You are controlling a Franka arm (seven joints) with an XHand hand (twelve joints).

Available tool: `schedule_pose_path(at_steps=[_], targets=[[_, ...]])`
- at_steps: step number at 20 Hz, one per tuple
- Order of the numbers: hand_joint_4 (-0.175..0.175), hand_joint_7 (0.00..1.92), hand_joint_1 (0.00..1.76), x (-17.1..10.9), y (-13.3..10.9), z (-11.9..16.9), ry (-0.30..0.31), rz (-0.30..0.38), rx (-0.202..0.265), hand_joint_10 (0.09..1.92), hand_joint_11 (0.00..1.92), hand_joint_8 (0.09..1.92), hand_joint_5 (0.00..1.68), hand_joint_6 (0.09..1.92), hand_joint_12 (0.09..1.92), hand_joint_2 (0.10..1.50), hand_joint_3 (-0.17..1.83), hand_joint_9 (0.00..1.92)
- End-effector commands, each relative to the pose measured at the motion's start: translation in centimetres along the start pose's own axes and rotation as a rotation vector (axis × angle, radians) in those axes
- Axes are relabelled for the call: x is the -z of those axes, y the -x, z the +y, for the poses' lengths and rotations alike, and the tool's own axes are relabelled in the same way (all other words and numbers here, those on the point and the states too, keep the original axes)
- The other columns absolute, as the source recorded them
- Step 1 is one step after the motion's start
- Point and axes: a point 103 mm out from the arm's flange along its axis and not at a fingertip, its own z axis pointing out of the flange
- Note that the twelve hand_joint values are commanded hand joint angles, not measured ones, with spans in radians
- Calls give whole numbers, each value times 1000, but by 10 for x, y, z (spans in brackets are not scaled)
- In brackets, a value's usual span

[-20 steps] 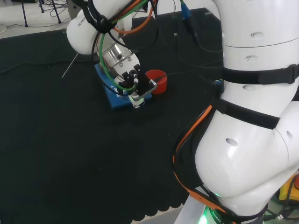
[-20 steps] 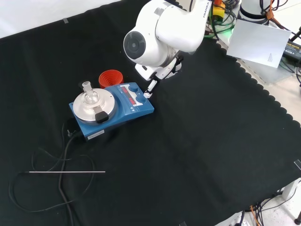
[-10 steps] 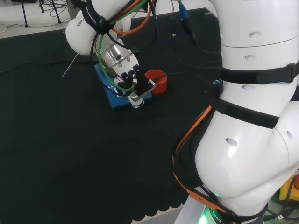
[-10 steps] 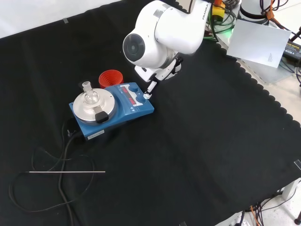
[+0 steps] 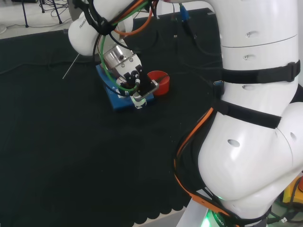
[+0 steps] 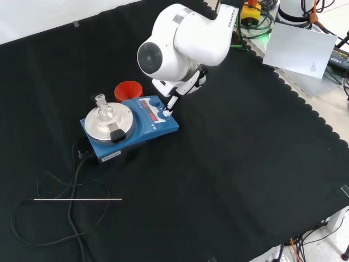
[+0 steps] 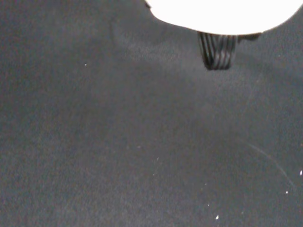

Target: Turn on the heater.

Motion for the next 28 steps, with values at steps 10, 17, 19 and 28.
schedule_pose_path(at_steps=[10, 17, 19, 28], targets=[[-12, 1642, 1540, -1, 0, -2, 1, 0, -22, 1766, 1647, 1920, 276, 87, 1602, 489, 1388, 1790], [-12, 1642, 1540, 10, 15, 3, 3, 15, -18, 1766, 1648, 1920, 277, 87, 1603, 489, 1389, 1790], [-12, 1642, 1540, 9, 7, -2, 11, 3, -35, 1766, 1648, 1920, 278, 87, 1603, 489, 1389, 1791], [-13, 1643, 1541, 7, 19, 13, -8, 13, -39, 1766, 1649, 1920, 279, 87, 1604, 489, 1390, 1792]])
